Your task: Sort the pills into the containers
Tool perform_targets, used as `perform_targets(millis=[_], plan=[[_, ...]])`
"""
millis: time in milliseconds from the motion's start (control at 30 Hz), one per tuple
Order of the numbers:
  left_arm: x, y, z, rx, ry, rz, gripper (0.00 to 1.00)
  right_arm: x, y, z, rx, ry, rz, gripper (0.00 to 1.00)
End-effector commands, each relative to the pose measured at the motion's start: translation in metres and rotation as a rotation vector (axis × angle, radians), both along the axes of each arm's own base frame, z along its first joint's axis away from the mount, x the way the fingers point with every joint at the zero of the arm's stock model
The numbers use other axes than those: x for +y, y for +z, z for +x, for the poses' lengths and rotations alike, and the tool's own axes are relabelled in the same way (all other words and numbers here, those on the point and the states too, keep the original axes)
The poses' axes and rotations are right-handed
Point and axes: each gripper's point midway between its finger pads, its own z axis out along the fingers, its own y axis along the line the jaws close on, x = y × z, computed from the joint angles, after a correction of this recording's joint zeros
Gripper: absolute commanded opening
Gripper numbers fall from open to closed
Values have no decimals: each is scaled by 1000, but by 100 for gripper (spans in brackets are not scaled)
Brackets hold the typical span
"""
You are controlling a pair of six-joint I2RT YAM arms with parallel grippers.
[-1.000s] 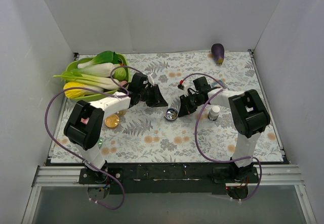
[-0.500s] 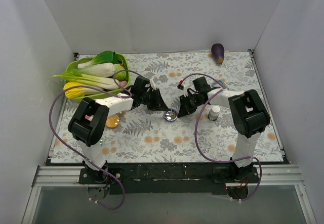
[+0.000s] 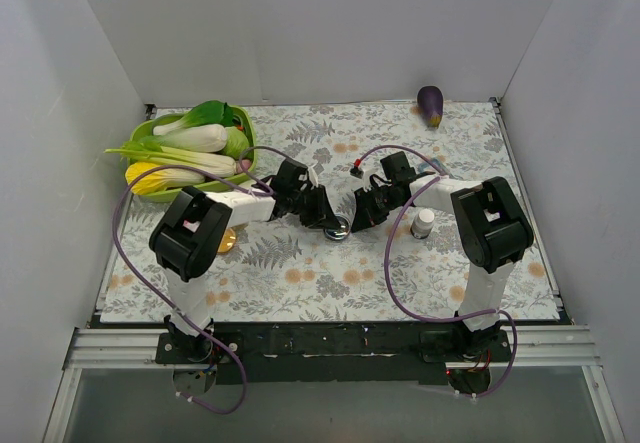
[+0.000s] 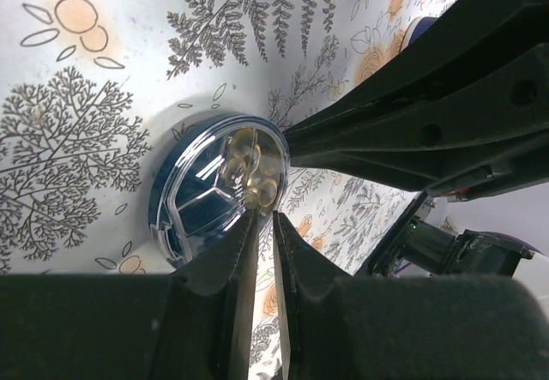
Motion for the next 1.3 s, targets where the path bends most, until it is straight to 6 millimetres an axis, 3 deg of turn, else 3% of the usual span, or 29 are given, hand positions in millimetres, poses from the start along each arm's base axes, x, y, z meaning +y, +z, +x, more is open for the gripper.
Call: perform_targets(millis=[0, 100, 200, 433, 600, 767, 933, 1033, 1133, 1267], plan=[[-1, -10, 4, -1, 5, 36, 13, 6, 12, 8, -43, 4, 12, 15], [0, -13, 4, -4, 10, 47, 13, 5, 13, 9, -51, 4, 13, 15], [-2, 1, 7, -33, 12, 30, 13, 4, 15, 8, -61, 7, 12, 15], [-14, 62, 23, -146, 11, -55, 13, 4, 20, 10, -83, 9, 16, 15], [-20, 79, 28, -166, 9, -92, 12, 4, 21, 10, -86, 9, 14, 15], [-19, 55, 23, -112, -1, -71, 11, 4, 20, 10, -85, 8, 12, 15], [-3, -22, -1, 33, -3, 19, 9, 3, 21, 10, -87, 5, 10, 15], [7, -53, -13, 91, 6, 70, 9, 2, 21, 9, -89, 4, 8, 15], [10, -59, -13, 87, 8, 87, 9, 2, 21, 8, -91, 7, 8, 15], [3, -37, -3, 36, 3, 56, 9, 3, 25, 10, -103, 15, 12, 16]])
